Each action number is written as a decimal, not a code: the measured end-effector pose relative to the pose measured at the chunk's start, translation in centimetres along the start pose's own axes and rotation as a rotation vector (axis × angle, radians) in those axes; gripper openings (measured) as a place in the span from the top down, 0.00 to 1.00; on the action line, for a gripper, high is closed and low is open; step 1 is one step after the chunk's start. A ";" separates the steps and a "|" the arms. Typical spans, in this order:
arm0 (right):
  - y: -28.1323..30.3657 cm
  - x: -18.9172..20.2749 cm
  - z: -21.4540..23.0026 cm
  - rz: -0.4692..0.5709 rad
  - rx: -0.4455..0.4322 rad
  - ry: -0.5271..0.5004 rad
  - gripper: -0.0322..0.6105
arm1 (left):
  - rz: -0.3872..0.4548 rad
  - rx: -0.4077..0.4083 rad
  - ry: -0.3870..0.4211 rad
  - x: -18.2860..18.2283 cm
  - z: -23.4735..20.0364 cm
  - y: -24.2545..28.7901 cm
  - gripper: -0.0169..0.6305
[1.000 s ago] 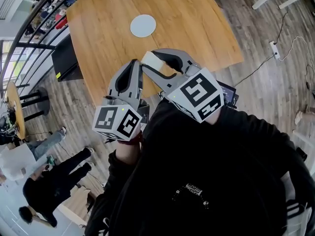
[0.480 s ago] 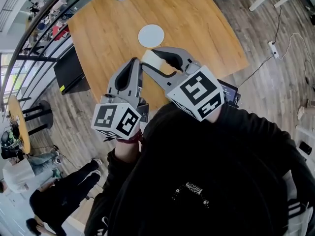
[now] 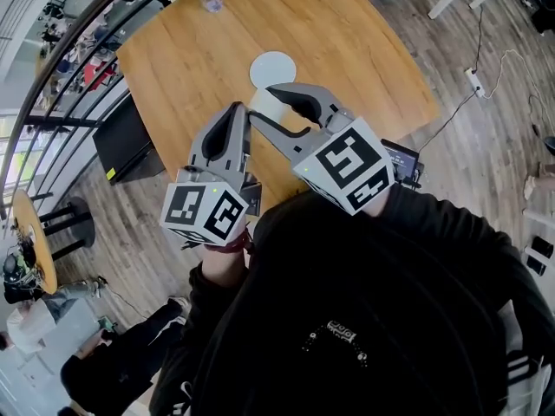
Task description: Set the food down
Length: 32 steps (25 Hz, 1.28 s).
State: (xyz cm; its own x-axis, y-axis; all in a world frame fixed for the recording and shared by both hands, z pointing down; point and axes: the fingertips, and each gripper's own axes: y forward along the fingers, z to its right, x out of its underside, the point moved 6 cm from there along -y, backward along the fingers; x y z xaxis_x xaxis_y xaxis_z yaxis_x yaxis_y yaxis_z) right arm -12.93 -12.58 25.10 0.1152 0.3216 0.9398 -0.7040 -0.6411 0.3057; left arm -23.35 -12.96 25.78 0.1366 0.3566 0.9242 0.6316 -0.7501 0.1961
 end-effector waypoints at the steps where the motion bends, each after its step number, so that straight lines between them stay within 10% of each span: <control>1: 0.2 0.1 0.0 -0.004 0.005 -0.001 0.68 | 0.002 0.009 -0.003 0.1 -0.3 0.1 0.98; 32: 4.4 1.0 4.6 -0.093 -0.136 0.022 0.68 | -0.038 -0.113 -0.132 1.4 -3.6 3.4 0.98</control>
State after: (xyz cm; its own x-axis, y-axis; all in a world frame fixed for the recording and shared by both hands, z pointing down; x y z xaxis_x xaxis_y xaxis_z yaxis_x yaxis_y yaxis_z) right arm -12.72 -18.29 28.06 0.1700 0.3911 0.9045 -0.7799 -0.5077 0.3661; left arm -23.83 -17.00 28.93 0.2185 0.4501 0.8658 0.5493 -0.7901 0.2721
